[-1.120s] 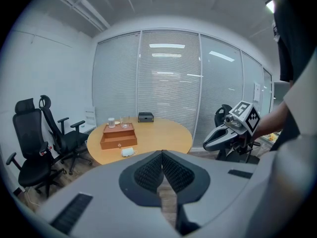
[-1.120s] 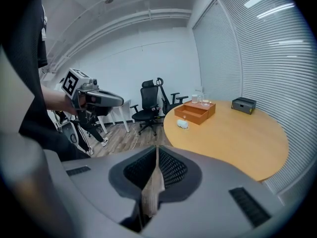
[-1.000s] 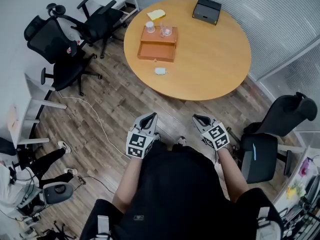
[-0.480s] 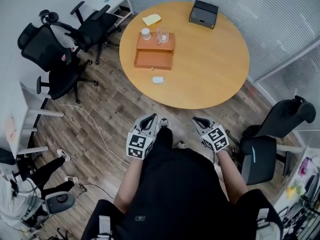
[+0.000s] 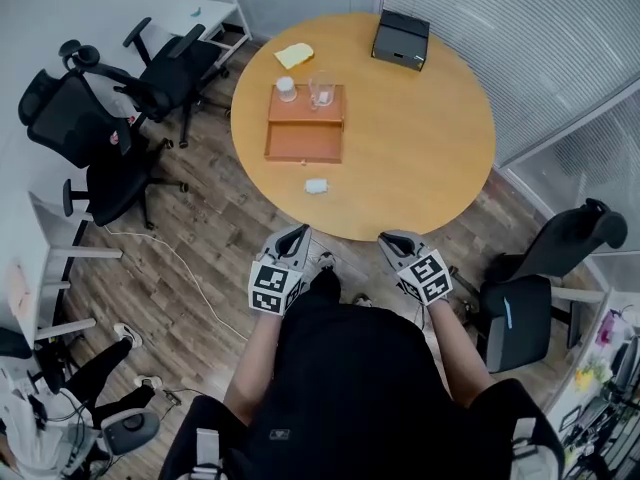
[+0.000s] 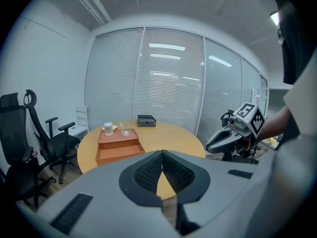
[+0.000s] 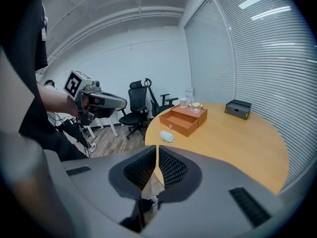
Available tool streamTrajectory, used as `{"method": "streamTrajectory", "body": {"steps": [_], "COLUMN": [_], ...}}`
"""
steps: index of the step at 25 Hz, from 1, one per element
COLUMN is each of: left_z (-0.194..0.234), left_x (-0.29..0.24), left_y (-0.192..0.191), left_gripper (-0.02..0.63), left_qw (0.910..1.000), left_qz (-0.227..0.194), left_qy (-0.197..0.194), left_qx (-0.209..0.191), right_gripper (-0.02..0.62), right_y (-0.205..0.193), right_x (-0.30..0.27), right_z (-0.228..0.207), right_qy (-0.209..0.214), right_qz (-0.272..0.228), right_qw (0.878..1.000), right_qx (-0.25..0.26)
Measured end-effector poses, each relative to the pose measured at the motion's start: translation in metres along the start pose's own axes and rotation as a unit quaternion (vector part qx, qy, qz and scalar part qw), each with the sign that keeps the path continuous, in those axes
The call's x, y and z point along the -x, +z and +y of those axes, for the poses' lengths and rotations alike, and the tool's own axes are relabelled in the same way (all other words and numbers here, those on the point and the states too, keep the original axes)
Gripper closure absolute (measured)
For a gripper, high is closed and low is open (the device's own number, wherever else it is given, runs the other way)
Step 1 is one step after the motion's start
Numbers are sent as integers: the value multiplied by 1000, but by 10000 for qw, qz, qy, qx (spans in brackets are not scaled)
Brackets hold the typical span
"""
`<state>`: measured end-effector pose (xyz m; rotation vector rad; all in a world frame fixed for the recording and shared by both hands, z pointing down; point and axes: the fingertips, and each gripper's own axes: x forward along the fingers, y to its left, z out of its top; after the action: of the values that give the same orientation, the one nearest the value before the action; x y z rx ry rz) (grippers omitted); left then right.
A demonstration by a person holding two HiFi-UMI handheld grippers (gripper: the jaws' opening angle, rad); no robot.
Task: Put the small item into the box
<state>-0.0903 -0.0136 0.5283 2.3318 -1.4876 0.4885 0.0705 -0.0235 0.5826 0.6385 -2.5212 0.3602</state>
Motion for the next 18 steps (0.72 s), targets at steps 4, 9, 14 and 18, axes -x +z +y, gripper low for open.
{"method": "streamTrajectory", "body": {"steps": [4,9,14,18], "left_z": [18,37,57,74], "left_x": [-18,-40,-54,-58], "left_y": [4,-5,-4,-9], "left_gripper": [598,598,598,598], "left_qw": [9999,9990,9982,9972], "left_qz": [31,232,265,355], "left_qy": [-162,-356,-517,-636], "left_qx": [-14,-108,-127,-151], "right_gripper": [583,583,583,583], "right_y": [4,13,33,47], "right_x": [-14,-31,-51,-67], "right_z": [-10,-19,-29,-29], "right_qy": [-108,-219,-373,-470], "right_qz": [98,160,68,29], "right_qw": [9999,9995,9992,9988], "right_qx": [-63,-132,-110,-155]}}
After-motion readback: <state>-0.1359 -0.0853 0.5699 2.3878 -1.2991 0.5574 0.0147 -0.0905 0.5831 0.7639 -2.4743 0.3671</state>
